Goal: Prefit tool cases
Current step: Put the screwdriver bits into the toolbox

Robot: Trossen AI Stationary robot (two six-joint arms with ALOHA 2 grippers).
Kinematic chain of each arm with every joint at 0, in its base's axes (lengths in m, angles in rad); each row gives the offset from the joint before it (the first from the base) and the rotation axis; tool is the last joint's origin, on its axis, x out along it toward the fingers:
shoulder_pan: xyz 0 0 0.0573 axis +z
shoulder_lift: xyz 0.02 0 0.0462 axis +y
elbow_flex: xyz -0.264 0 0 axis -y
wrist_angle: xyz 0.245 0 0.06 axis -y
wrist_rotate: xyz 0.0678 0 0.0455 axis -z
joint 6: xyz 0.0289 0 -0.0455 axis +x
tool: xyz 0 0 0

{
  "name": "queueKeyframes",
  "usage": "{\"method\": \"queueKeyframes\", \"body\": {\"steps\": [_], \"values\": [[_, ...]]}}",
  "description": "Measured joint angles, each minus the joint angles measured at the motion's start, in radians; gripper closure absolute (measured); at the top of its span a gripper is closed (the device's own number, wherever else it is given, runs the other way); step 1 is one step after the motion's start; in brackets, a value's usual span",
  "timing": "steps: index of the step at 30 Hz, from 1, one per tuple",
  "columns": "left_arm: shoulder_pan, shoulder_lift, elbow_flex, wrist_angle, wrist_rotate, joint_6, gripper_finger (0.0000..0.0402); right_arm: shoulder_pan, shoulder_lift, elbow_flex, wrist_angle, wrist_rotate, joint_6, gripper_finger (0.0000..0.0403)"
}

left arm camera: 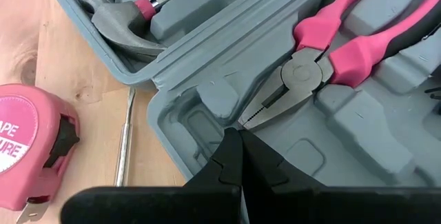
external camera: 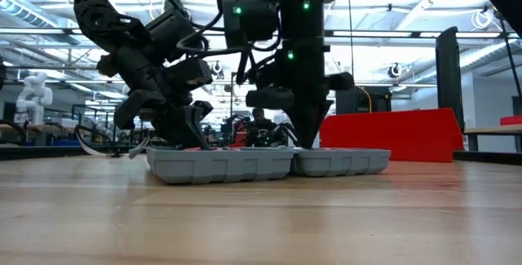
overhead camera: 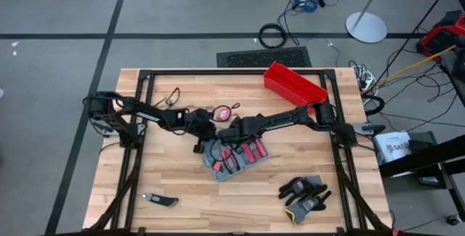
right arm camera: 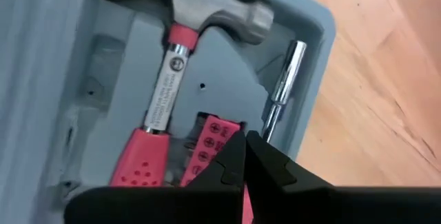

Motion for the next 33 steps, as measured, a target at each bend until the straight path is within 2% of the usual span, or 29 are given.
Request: {"method": "queueKeyframes", "body": {"steps": [5, 13, 18, 24, 33], "values": [[0.000, 0.000, 0.000, -0.001, 0.000, 0.000, 0.0401, -0.002, 0.006, -0.023, 0.043, -0.011, -0.017, 0.0403], [0.000, 0.000, -0.001, -0.007, 0.002, 0.000, 0.0402, -0.015, 0.004, -0.048, 0.101, -0.092, -0.026, 0.0403], [0.000, 0.000, -0.002, -0.011, 0.003, 0.000, 0.0402, -0.020, 0.000, -0.112, 0.191, -0.198, -0.040, 0.0403], [0.000, 0.000, -0.002, -0.008, 0.003, 0.000, 0.0402, -0.009, -0.014, -0.124, 0.189, -0.147, -0.007, 0.0403], [0.000, 0.000, 0.000, 0.004, 0.000, 0.000, 0.0402, -0.009, -0.111, -0.072, 0.165, -0.064, -0.003, 0.0403]]}}
